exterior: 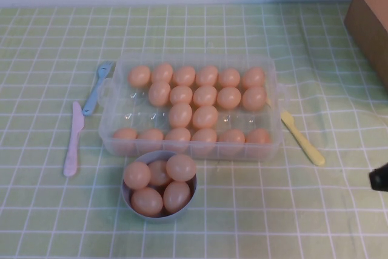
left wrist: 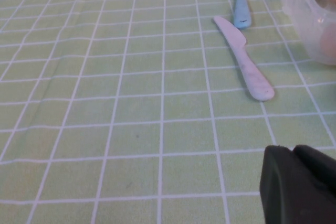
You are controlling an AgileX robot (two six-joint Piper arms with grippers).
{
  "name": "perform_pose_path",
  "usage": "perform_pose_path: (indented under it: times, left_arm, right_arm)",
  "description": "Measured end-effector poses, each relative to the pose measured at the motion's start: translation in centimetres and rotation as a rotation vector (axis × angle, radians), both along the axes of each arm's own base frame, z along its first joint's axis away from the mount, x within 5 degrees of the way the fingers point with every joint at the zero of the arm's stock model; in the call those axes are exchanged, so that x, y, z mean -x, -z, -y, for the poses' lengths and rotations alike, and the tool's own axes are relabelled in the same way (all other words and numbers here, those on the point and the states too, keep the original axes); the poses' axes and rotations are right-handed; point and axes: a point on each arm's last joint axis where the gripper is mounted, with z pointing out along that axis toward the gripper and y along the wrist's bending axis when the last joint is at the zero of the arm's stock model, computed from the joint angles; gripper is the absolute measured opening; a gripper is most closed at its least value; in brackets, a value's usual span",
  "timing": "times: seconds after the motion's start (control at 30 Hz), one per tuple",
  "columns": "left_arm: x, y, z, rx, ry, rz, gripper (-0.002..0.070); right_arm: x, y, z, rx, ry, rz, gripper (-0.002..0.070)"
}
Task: Take an egg out of the egg box
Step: Pick up the egg from the plastic box
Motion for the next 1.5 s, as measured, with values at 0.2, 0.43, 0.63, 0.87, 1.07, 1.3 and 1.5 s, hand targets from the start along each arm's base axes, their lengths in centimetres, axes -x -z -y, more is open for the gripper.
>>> perform_pose_path:
  times: [0.2,0.43,0.63,0.87,1.07,1.3,1.5]
  left_arm:
    - [0.0,0.0,0.0,0.000,0.000,0.000,-0.0005]
    - [0.0,0.0,0.0,0.000,0.000,0.000,-0.0005]
    - [0.0,0.0,0.0,0.005,-0.002,0.000,-0.0005]
    - [0.0,0.0,0.0,0.000,0.000,0.000,-0.0005]
    - [0.0,0.0,0.0,0.000,0.000,0.000,-0.0005]
    - [0.0,0.0,0.0,0.000,0.000,0.000,-0.0005]
    - [0.0,0.0,0.0,0.000,0.000,0.000,-0.0005]
  right_arm:
    - [-4.1,-1.0,-5.3,0.055,-0.211,-0.016,-0.0018]
    - [-9.1,-1.4,-11.3,0.149,-0.384,-0.042,-0.0014]
    - [-13.0,-1.3,-14.3,0.206,-0.442,-0.082,0.0071]
    - [-16.6,0.8,-16.3,0.259,-0.483,-0.137,0.0343]
    - [-18.7,3.0,-17.6,0.288,-0.567,-0.129,0.0445]
    - [-19.6,4.4,-18.1,0.294,-0.579,-0.127,0.0454]
    - [-20.1,4.5,-18.3,0.281,-0.563,-0.077,0.0455]
